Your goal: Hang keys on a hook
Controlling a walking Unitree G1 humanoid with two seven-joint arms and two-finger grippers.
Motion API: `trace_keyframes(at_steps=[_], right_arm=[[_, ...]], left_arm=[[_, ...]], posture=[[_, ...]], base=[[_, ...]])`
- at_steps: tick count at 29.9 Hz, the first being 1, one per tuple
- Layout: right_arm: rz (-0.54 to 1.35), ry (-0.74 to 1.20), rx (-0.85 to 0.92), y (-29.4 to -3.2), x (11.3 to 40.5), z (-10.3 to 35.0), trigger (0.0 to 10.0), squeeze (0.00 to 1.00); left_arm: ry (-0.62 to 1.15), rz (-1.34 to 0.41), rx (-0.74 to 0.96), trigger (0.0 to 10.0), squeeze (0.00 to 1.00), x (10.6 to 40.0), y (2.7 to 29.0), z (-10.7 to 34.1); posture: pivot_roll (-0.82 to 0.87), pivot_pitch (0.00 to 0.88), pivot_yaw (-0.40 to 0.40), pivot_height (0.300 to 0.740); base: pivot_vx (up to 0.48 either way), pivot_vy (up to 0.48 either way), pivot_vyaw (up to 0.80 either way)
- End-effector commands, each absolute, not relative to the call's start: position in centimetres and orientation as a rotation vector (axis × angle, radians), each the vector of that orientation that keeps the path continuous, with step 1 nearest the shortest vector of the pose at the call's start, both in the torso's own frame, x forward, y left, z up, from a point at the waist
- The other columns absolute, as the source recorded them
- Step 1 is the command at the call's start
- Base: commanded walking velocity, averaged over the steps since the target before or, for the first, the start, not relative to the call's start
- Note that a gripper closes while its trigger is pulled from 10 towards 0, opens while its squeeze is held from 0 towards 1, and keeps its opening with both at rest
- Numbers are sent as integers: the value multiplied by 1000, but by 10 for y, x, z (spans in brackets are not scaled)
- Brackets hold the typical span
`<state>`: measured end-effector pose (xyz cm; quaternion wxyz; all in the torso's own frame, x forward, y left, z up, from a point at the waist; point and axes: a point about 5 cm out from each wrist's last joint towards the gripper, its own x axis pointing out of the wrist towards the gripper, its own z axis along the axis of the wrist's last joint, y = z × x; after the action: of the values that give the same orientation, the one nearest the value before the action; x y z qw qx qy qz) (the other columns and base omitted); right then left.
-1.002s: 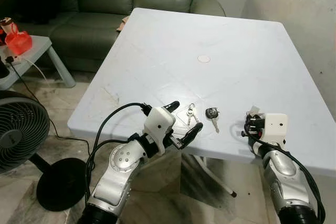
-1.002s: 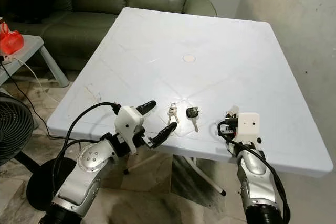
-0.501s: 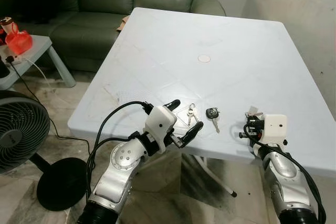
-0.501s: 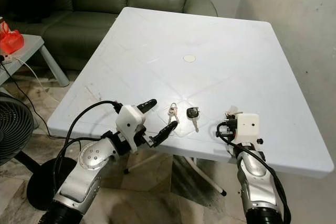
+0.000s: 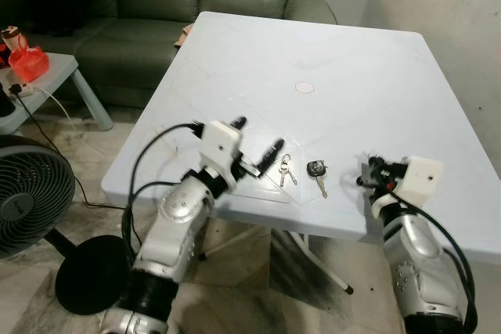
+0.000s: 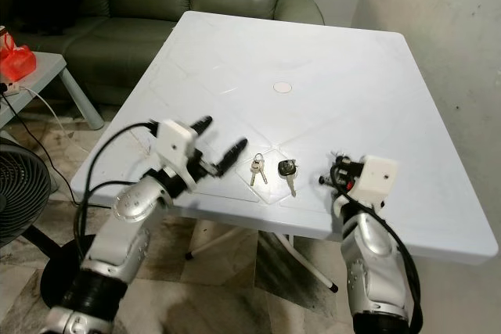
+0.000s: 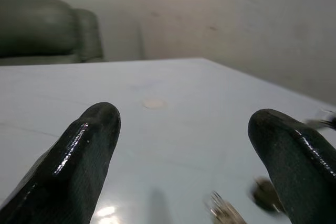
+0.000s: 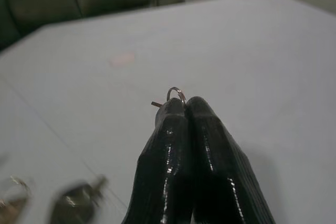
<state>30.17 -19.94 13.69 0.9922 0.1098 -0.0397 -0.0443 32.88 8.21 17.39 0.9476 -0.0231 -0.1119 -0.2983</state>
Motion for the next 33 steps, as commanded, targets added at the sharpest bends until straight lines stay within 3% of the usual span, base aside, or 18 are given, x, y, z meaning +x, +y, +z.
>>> trace_keyframes(at_steps=[1, 5, 6, 7, 8, 9, 11, 12, 13, 14, 18, 20, 21, 23, 24, 26, 29, 33], right_arm=[[-105, -144, 239, -199, 303, 158, 0, 0], [-124, -220, 187, -196, 303, 185, 0, 0], [-158, -243, 138, -198, 302, 191, 2118, 0], [-171, -245, 124, -199, 302, 193, 2118, 0], [-178, -244, 119, -199, 302, 193, 5725, 0], [-217, -245, 26, -202, 301, 195, 2941, 0], [-271, -263, -137, -206, 300, 199, 2667, 0], [-297, -250, -258, -208, 300, 200, 3294, 0], [-300, -244, -278, -209, 301, 199, 3294, 0], [-306, -252, -334, -211, 301, 201, 10000, 0], [-366, -333, -779, -218, 300, 215, 10000, 0], [-346, -353, -835, -216, 301, 219, 10000, 0], [-345, -355, -815, -216, 300, 219, 10000, 0], [-326, -296, -352, -217, 300, 217, 10000, 0], [-326, -296, -352, -217, 300, 217, 10000, 0], [-233, -338, -58, -206, 294, 215, 10000, 0], [-59, -353, 67, -187, 287, 208, 10000, 0], [-52, -358, 47, -179, 283, 203, 10000, 0]], left_arm=[[-239, -564, -59, 10000, 0, 337, 89, 183], [-277, -501, -57, 10000, 0, 349, 102, 200], [-284, -477, -52, 10000, 0, 352, 108, 203], [-284, -471, -53, 10000, 0, 353, 110, 203], [-284, -469, -54, 10000, 0, 354, 111, 204], [-281, -437, -31, 10000, 0, 357, 115, 203], [-284, -425, 0, 10000, 0, 358, 118, 203], [-287, -423, 25, 10000, 0, 358, 119, 202], [-287, -422, 29, 10000, 0, 359, 119, 202], [-289, -427, 42, 10000, 0, 358, 119, 202], [-306, -441, 86, 10000, 0, 358, 117, 203], [-303, -441, 96, 10000, 0, 358, 117, 202], [-303, -443, 94, 10000, 0, 359, 117, 201], [-304, -437, 44, 10000, 0, 360, 115, 202], [-304, -437, 44, 10000, 0, 360, 115, 202], [-305, -429, -10, 10000, 0, 360, 115, 204], [-297, -426, -31, 10000, 0, 359, 115, 202], [-285, -428, -70, 10000, 0, 358, 116, 199]], posture=[[-83, 70, 17, 727], [-87, 63, 19, 727], [-91, 60, 21, 727], [-91, 60, 21, 727], [-91, 60, 21, 727], [-94, 58, 19, 727], [-94, 58, 19, 727], [-95, 55, 20, 727], [-95, 55, 20, 727], [-95, 55, 20, 727], [-100, 55, 23, 727], [-100, 56, 24, 727], [-100, 56, 24, 727], [-104, 55, 25, 727], [-104, 55, 25, 727], [-103, 54, 24, 727], [-100, 51, 24, 727], [-100, 51, 24, 727]], base=[[0, 0, 0], [0, 0, 0], [0, 0, 0], [0, 0, 0], [0, 0, 0], [0, 0, 0], [0, 0, 0], [0, 0, 0], [0, 0, 0], [0, 0, 0], [0, 0, 0], [0, 0, 0], [0, 0, 0], [0, 0, 0], [0, 0, 0], [0, 0, 0], [0, 0, 0], [0, 0, 0]])
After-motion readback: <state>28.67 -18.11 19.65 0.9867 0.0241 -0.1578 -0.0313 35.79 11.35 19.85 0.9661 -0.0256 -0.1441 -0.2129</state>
